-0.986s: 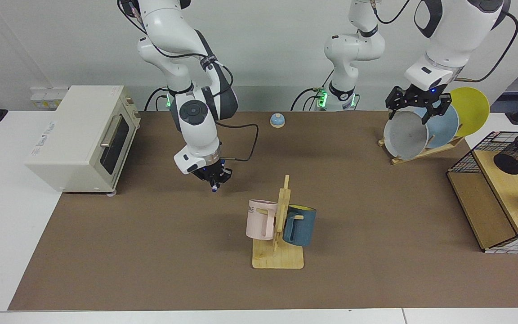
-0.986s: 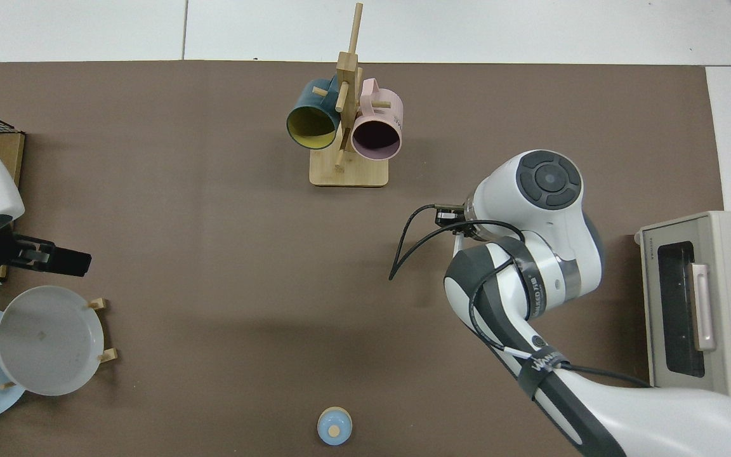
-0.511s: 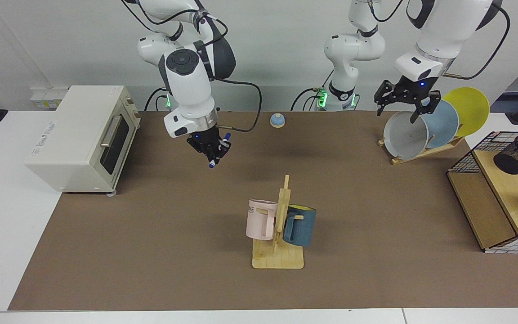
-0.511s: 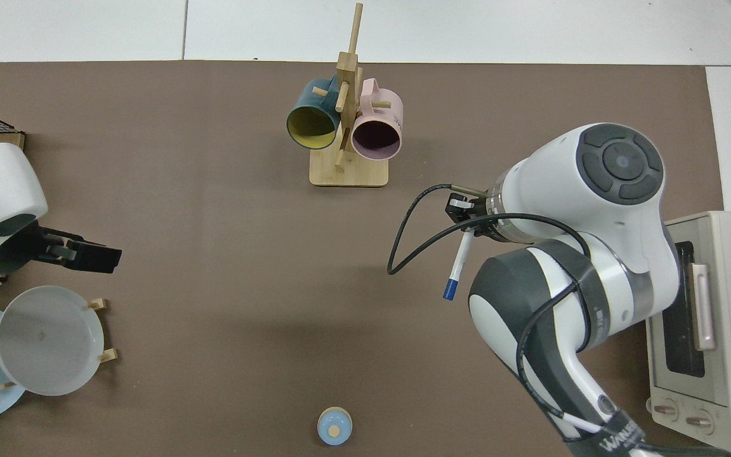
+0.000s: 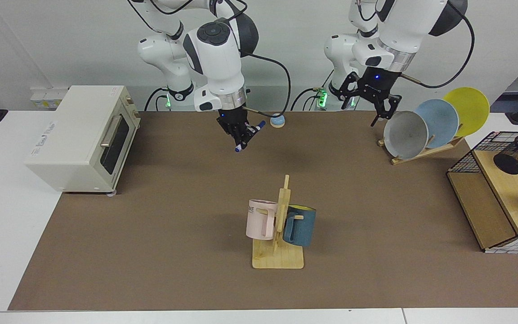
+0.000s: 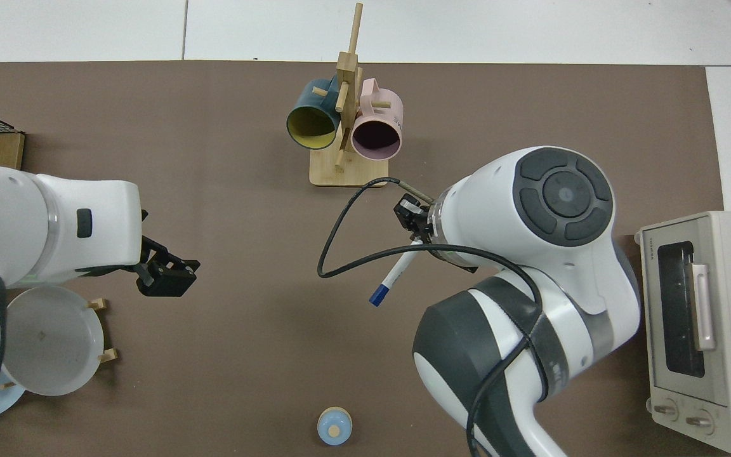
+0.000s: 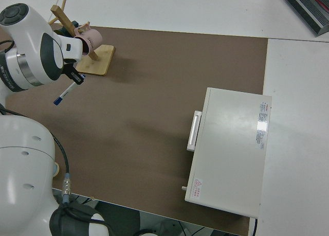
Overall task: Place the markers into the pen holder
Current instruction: 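Lift the marker with the right gripper while the left gripper reaches in, then grasp the marker's free end with the left gripper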
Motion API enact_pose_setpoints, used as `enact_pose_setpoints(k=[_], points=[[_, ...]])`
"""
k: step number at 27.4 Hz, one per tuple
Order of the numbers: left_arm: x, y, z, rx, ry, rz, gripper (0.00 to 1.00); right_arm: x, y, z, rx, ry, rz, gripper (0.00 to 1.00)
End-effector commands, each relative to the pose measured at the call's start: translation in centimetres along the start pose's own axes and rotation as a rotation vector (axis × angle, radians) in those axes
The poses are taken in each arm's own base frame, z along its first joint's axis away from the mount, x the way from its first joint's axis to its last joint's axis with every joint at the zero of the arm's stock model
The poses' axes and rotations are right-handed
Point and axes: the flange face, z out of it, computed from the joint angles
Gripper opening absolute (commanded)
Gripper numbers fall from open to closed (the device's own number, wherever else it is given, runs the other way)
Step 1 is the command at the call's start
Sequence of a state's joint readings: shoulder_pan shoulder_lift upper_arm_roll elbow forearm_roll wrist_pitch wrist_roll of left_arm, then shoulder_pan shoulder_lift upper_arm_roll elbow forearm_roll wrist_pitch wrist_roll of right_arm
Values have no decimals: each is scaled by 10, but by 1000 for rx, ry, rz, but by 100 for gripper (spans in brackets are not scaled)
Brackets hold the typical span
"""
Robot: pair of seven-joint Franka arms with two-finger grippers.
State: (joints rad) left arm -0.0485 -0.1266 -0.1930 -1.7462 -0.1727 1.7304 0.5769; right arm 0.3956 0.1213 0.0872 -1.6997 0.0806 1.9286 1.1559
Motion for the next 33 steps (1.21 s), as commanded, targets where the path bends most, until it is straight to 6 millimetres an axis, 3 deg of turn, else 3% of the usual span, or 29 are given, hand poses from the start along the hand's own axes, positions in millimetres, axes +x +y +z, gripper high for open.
enact_pose_setpoints(k=[1,5,10,13,16,30,33], points=[[0,1,-4,-44,62,191,100,-1,-11,-17,39,-43,164,0],[8,11,2,-64,95,225,100,-4,-14,-16,51,-83,260,0],[21,35,19,-72,112,267,100,-26,-25,-17,64,-94,306,0],[20,39,33,-99,132,260,100,-30,-27,-17,65,-103,342,0],[23,47,42,-108,156,274,100,-47,-33,-15,61,-108,345,0],[37,90,75,-122,158,331,100,-60,-40,-17,87,-115,398,0],[37,94,78,-134,161,330,95,-60,-42,-18,101,-118,407,0]])
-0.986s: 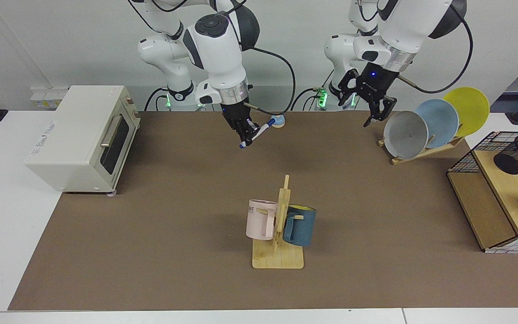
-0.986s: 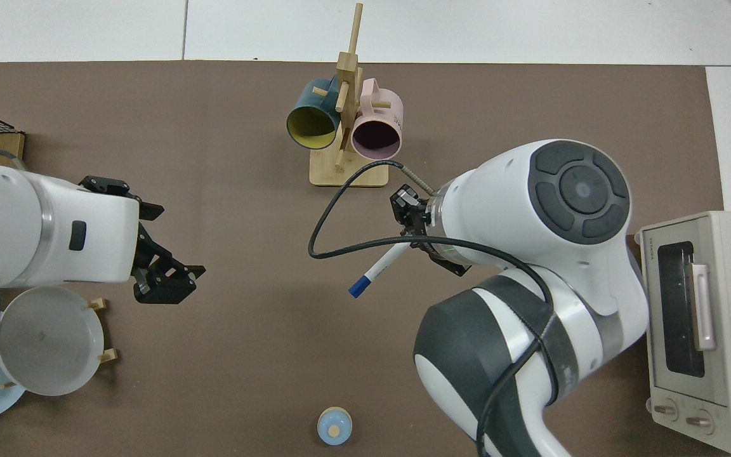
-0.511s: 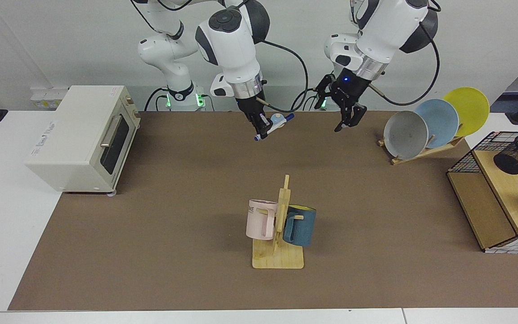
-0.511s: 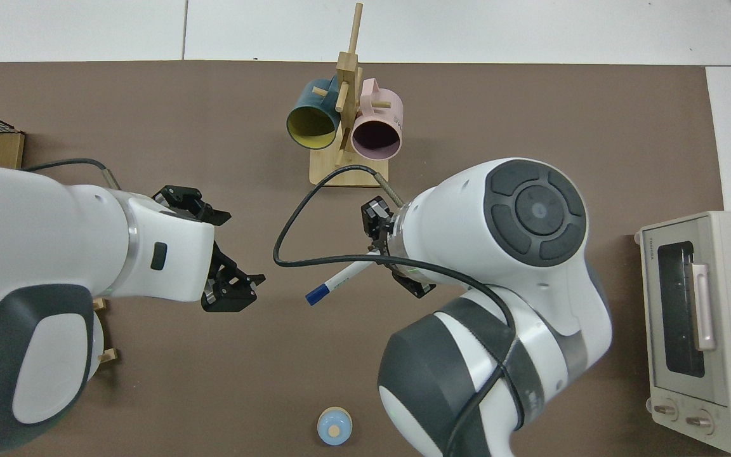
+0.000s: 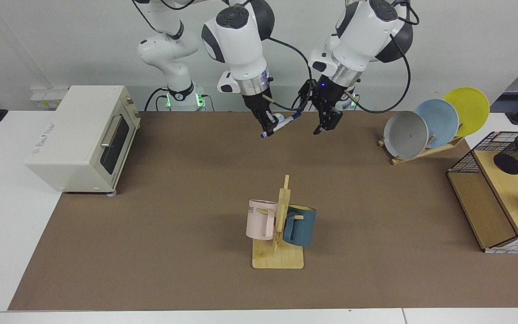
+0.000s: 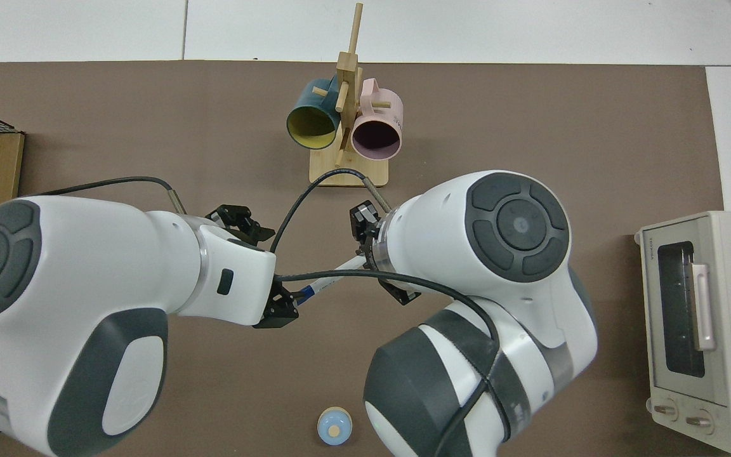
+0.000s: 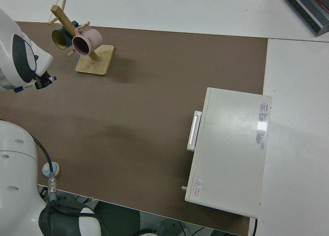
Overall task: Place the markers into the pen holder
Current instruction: 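Grasp the marker's free end with the left gripper, then open the right gripper and withdraw while the left gripper pulls the marker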
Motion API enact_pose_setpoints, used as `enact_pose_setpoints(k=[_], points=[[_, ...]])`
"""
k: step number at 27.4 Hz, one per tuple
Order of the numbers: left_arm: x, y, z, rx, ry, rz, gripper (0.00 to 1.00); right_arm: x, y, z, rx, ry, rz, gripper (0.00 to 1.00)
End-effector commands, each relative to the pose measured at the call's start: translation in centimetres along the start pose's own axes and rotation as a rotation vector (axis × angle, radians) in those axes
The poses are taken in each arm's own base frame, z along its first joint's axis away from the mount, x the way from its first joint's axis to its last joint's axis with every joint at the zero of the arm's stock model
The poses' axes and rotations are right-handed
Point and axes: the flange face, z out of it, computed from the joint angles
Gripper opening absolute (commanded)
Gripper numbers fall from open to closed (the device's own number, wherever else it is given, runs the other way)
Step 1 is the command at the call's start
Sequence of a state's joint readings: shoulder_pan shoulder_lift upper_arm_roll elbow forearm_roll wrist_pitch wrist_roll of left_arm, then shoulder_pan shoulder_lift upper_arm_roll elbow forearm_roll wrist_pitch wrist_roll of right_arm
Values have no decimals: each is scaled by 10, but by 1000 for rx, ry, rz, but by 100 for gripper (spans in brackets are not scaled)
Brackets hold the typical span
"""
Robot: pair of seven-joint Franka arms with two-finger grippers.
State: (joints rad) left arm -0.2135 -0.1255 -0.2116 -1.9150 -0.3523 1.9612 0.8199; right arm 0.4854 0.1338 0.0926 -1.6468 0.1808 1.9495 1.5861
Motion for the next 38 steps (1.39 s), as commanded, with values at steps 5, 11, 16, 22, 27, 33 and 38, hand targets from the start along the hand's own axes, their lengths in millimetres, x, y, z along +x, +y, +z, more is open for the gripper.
enact_pose_setpoints(k=[5,11,16,22,27,33,38], points=[[0,14,13,-11,23,11,86,-7,-8,-1,32,-27,43,0],[1,17,17,-18,16,4,52,-6,-8,-1,32,-25,51,0],[0,15,18,-27,32,-16,26,-7,-8,-1,32,-26,52,0],[-1,12,17,-26,34,-25,0,-6,-8,0,31,-25,49,0],[-2,11,17,-22,36,-26,0,-6,-8,0,30,-22,37,21],[-4,9,17,-20,20,-21,0,2,-7,-5,30,-16,-12,100],[-13,1,15,-5,-12,-18,0,26,0,-27,29,-4,-203,100]])
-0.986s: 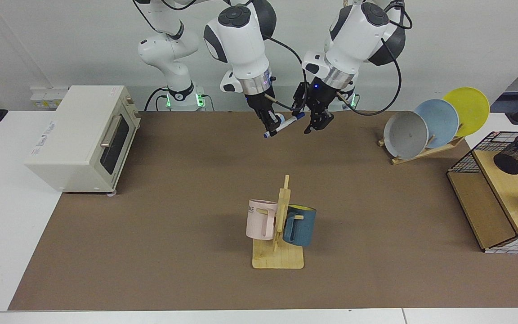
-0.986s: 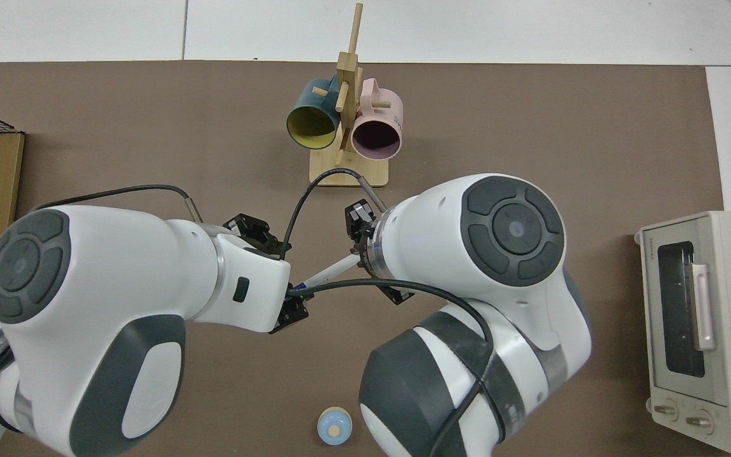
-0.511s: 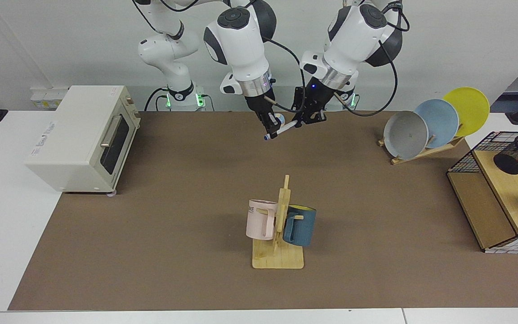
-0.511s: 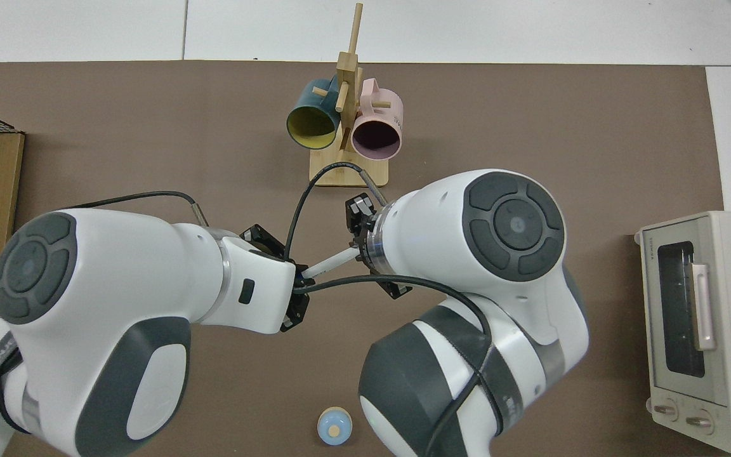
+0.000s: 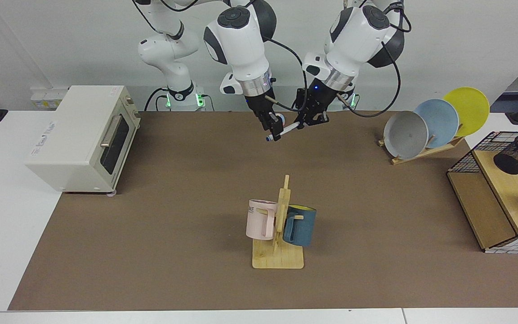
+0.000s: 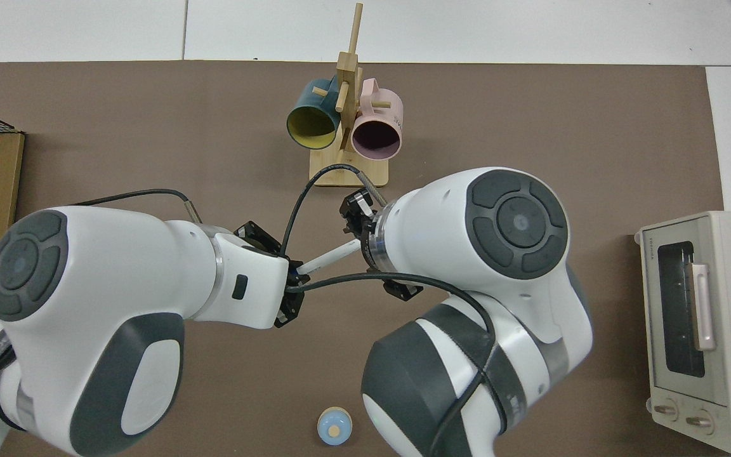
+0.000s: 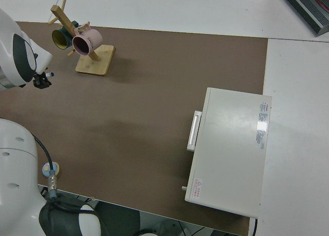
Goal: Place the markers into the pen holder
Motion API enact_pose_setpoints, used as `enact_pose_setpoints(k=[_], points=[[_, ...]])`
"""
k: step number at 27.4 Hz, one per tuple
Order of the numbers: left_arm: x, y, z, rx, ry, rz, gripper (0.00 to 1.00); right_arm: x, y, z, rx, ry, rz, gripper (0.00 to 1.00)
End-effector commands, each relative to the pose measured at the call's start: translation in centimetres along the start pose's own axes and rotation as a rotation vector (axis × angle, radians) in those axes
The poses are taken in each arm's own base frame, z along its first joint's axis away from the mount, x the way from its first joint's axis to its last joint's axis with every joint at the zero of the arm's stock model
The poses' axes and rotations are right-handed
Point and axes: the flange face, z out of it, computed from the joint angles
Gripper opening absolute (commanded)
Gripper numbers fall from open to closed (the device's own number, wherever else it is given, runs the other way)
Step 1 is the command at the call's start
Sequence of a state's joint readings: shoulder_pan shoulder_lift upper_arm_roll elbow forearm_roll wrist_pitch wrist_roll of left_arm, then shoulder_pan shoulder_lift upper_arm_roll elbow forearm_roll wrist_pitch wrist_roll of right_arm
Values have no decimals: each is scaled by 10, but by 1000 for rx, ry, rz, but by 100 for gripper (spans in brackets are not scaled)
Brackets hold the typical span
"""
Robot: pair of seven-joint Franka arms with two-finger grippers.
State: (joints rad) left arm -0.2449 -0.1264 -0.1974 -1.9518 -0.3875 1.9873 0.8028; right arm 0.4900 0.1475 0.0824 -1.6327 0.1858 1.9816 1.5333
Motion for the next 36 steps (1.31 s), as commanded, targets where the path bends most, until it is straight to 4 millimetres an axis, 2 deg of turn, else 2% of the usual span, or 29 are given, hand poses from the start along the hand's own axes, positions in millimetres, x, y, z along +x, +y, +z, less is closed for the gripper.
enact_pose_setpoints(k=[1,9,12,15,19,22,25,27,30,36], points=[[-16,-9,-2,34,-38,10,0,32,10,-30,-16,-3,-196,100],[-38,-33,-9,93,-116,1,0,129,41,-76,-69,18,-481,100],[-47,-42,-13,115,-137,-9,0,160,59,-99,-83,17,-617,100],[-56,-52,-17,135,-164,-16,0,186,74,-110,-111,2,-727,100],[-68,-64,-23,177,-205,-19,0,207,93,-120,-248,40,-889,100],[-84,-79,-30,211,-245,-17,0,213,97,-130,-314,61,-1004,100],[-103,-97,-41,242,-284,11,0,224,102,-136,-316,60,-1021,100],[-118,-110,-49,262,-318,34,0,224,104,-144,-299,79,-1018,100],[-143,-128,-61,304,-416,86,0,233,109,-146,-291,74,-998,100],[-179,-154,-86,379,-564,154,0,234,110,-146,-290,72,-982,100]])
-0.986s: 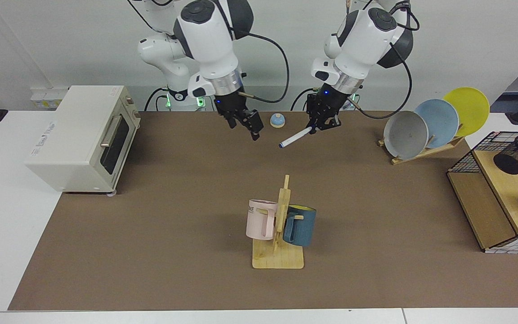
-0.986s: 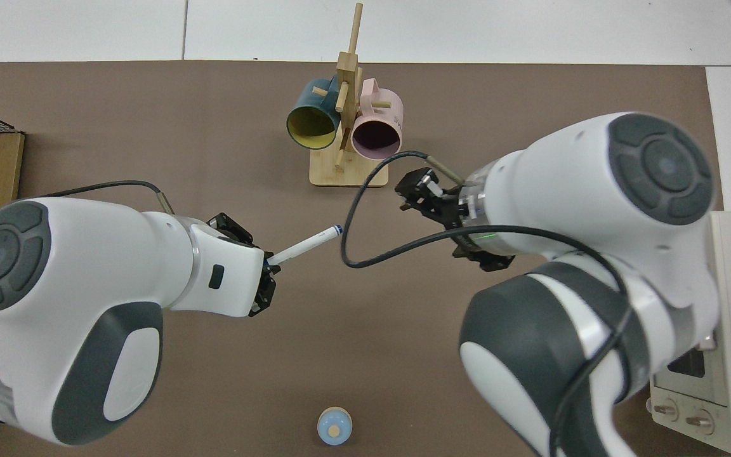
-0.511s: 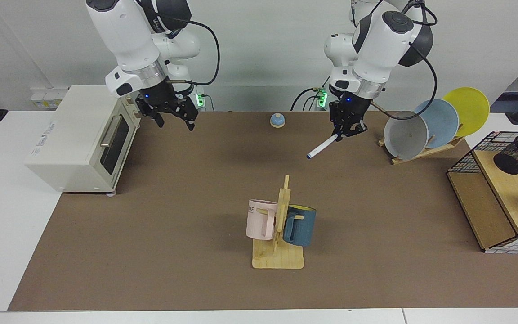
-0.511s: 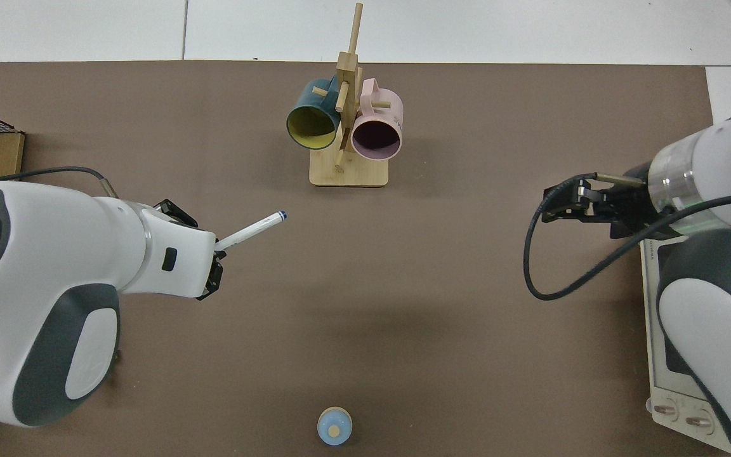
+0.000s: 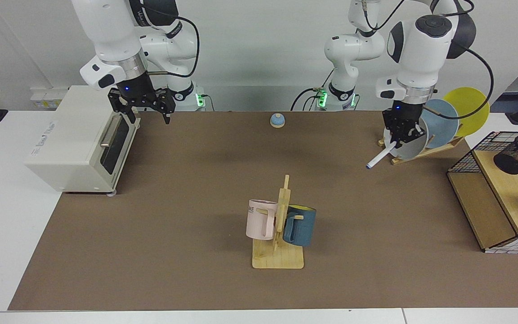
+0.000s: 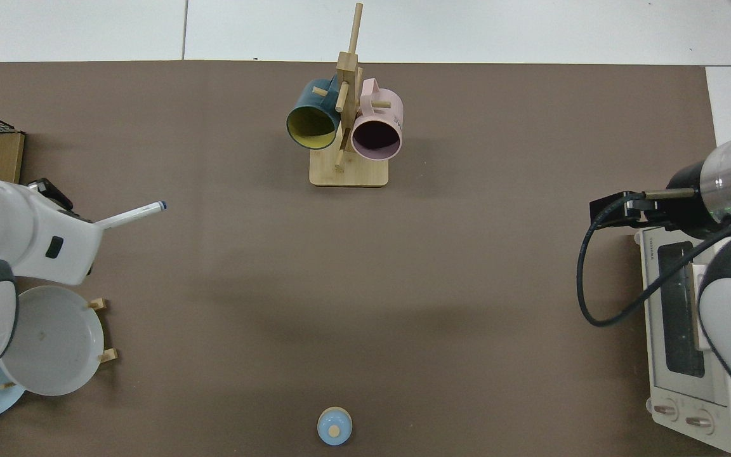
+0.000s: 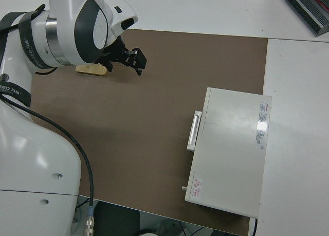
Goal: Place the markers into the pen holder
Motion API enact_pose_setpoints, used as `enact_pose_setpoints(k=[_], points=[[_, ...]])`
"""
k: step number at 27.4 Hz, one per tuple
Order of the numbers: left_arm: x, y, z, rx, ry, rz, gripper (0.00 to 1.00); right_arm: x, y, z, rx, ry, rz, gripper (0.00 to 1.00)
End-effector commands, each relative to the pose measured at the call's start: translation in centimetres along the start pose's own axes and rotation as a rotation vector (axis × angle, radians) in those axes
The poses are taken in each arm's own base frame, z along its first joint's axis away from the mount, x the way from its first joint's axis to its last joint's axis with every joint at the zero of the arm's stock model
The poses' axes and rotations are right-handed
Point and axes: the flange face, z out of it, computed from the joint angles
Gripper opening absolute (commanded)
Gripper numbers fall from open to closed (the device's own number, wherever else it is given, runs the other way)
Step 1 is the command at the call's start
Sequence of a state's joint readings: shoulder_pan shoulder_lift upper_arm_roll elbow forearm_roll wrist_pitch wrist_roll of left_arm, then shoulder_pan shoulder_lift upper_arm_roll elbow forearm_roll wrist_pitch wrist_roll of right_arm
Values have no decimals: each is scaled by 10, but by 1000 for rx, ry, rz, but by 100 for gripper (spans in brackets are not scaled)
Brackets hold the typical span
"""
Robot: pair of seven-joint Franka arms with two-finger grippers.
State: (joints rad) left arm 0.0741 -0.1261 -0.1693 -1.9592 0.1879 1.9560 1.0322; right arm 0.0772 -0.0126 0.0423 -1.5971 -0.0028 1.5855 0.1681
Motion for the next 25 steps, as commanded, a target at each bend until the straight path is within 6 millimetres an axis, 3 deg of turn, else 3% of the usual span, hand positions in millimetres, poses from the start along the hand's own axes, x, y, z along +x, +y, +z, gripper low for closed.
enact_pose_setpoints(k=[1,3,8,12,25], points=[[-36,-17,0,62,-122,67,0,-3,5,-3,-7,-6,-18,100],[-46,-25,-3,90,-169,86,0,-3,8,-4,-8,-3,-4,100],[-71,-45,-9,155,-304,175,0,2,48,-2,-8,-8,65,100],[-98,-61,-20,205,-390,242,0,3,60,-2,-8,-8,86,100],[-211,-132,-43,289,-546,670,0,2,57,-2,-8,-8,80,100]])
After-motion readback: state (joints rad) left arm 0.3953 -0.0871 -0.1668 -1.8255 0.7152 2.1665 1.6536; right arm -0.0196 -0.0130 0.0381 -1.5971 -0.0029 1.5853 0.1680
